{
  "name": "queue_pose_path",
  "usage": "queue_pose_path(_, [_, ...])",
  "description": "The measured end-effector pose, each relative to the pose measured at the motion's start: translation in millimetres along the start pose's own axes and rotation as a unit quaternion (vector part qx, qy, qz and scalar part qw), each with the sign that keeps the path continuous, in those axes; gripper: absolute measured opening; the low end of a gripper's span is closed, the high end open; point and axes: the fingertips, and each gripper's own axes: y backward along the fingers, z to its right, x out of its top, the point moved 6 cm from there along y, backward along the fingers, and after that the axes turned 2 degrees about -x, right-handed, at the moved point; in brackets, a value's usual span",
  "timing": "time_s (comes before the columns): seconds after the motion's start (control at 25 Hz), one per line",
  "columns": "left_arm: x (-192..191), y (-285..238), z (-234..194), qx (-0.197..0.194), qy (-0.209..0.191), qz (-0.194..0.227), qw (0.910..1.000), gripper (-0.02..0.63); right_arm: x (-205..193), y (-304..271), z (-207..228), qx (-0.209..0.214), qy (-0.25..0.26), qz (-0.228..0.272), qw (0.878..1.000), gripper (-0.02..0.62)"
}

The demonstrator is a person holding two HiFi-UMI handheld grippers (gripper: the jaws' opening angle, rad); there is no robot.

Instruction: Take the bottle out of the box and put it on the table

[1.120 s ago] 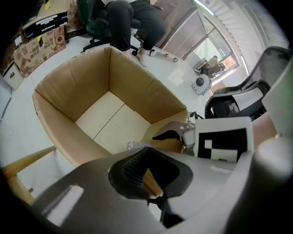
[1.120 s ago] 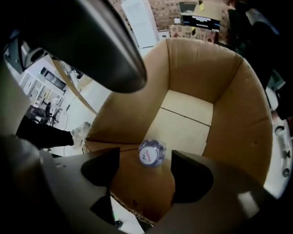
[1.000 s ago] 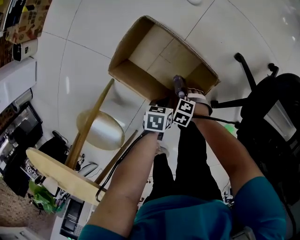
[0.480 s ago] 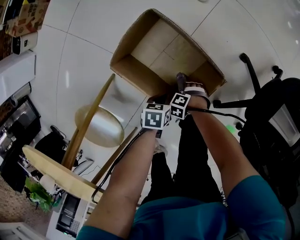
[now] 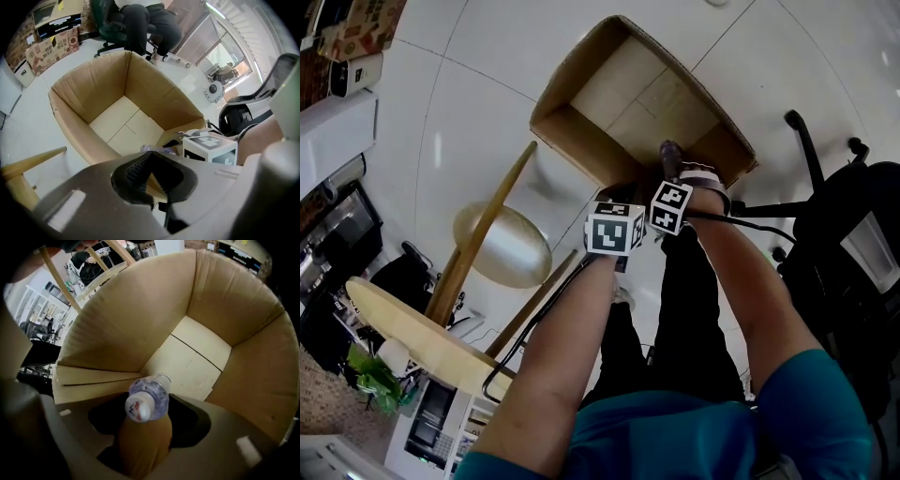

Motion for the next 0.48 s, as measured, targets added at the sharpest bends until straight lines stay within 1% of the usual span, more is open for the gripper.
queue_pose_path(0.08, [1, 11, 4, 0.001, -0.002, 0.001, 1.0000, 0.000, -4, 14, 2, -0.001, -0.012, 0.009, 1.000, 0.267])
queue_pose_path(0.16, [1, 23, 8, 0.004, -0.005, 0.001, 1.0000, 0.000, -7, 32, 3, 0.007, -0.027, 0.016, 0.999, 0.265])
queue_pose_path(0.28, [13, 47, 17, 0.006, -0.005, 0.010, 0.9999, 0.000, -10, 67, 11, 0.014, -0.038, 0.025, 0.999, 0.265])
queue_pose_path(0.36, [34, 67, 31, 0.005, -0.003, 0.023, 0.9997, 0.000, -13, 99, 23, 0.018, -0.037, 0.029, 0.999, 0.265])
queue_pose_path(0.48, [76, 100, 58, 0.003, -0.003, 0.047, 0.9989, 0.000, -19, 152, 51, 0.023, -0.028, 0.030, 0.999, 0.265])
